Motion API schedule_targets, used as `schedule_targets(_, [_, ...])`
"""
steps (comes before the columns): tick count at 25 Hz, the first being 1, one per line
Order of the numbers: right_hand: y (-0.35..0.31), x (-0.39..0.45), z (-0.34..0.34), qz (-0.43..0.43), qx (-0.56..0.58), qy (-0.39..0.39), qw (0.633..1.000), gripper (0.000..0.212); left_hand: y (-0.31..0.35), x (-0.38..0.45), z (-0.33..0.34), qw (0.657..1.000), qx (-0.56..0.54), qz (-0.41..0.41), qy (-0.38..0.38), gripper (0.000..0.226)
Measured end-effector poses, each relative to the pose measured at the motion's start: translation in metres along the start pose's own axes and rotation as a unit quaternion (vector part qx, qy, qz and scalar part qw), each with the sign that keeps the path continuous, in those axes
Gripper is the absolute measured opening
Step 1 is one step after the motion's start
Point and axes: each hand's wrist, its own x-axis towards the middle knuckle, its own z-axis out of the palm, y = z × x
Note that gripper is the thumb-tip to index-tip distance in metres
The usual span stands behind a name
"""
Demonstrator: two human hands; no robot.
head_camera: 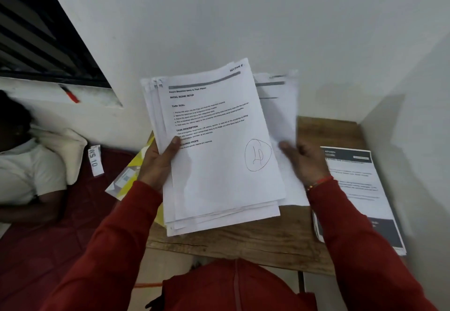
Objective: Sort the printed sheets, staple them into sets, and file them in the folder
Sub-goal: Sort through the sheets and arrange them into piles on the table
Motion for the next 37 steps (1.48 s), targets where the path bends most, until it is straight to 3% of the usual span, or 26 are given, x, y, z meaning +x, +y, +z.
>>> schedule_targets(2, [-0.014, -0.011, 0.025, 0.007, 0.047, -0.081, 0.996, 0.015, -0.002, 0.001, 0.004, 1.0, -0.018, -0.008, -0.006, 0.035])
schedule_targets(4, [-0.022, -0.016, 0.037, 0.038, 0.069, -0.111, 0.991, 0.025, -0.008, -0.001, 0.004, 0.999, -0.038, -0.025, -0.019, 0.037])
schedule_targets(7, [-0.03, -0.014, 0.038, 0.075, 0.123, -0.104, 0.984, 0.027, -0.013, -0.006, 0.003, 1.0, 0.001, -0.008, 0.002, 0.046])
schedule_targets(10, [-0.026, -0.01, 0.041, 0.049, 0.151, -0.075, 0.985, 0.016, -0.013, -0.011, 0.004, 1.0, -0.013, -0.004, 0.005, 0.055])
schedule_targets(14, [-0.024, 0.0, 0.03, 0.085, 0.192, -0.075, 0.975, 0.01, -0.008, -0.02, 0.006, 0.999, -0.033, -0.038, -0.012, 0.04])
schedule_targets(16, [-0.022, 0.014, 0.01, 0.071, 0.144, -0.009, 0.987, 0.01, -0.004, -0.02, 0.0, 1.0, -0.015, -0.023, 0.004, 0.028])
schedule_targets(18, [-0.018, 0.027, -0.018, 0.046, -0.011, 0.14, 0.989, 0.02, 0.002, -0.02, -0.006, 1.0, -0.016, -0.011, 0.015, 0.029])
schedule_targets(19, [-0.011, 0.032, -0.033, 0.023, -0.115, 0.217, 0.969, 0.025, 0.006, -0.019, -0.009, 1.0, -0.02, -0.009, 0.015, 0.032])
schedule_targets(21, [0.003, 0.034, -0.05, -0.023, -0.208, 0.271, 0.94, 0.028, 0.012, -0.018, -0.013, 0.999, -0.033, -0.004, 0.014, 0.033])
schedule_targets(23, [0.006, 0.029, -0.042, -0.009, -0.142, 0.208, 0.968, 0.025, 0.014, -0.016, -0.015, 0.999, -0.034, 0.003, 0.009, 0.041])
schedule_targets(25, [-0.002, 0.014, -0.018, 0.004, -0.022, 0.088, 0.996, 0.01, 0.012, -0.011, -0.011, 1.0, -0.026, -0.005, 0.0, 0.051])
schedule_targets(29, [-0.037, -0.015, 0.029, 0.011, 0.071, -0.123, 0.99, 0.02, 0.0, -0.005, 0.003, 0.998, -0.049, -0.038, -0.016, 0.039])
schedule_targets(33, [-0.041, -0.014, 0.038, 0.063, 0.142, -0.137, 0.978, 0.032, -0.013, -0.008, 0.005, 0.999, -0.022, -0.031, 0.008, 0.04])
schedule_targets(35, [-0.037, -0.015, 0.042, 0.034, 0.135, -0.094, 0.986, 0.02, -0.013, -0.01, 0.004, 1.0, 0.01, -0.01, 0.024, 0.047])
schedule_targets(37, [-0.027, -0.011, 0.042, 0.013, 0.07, -0.031, 0.997, 0.024, -0.012, -0.014, 0.005, 1.0, -0.013, -0.024, -0.002, 0.049])
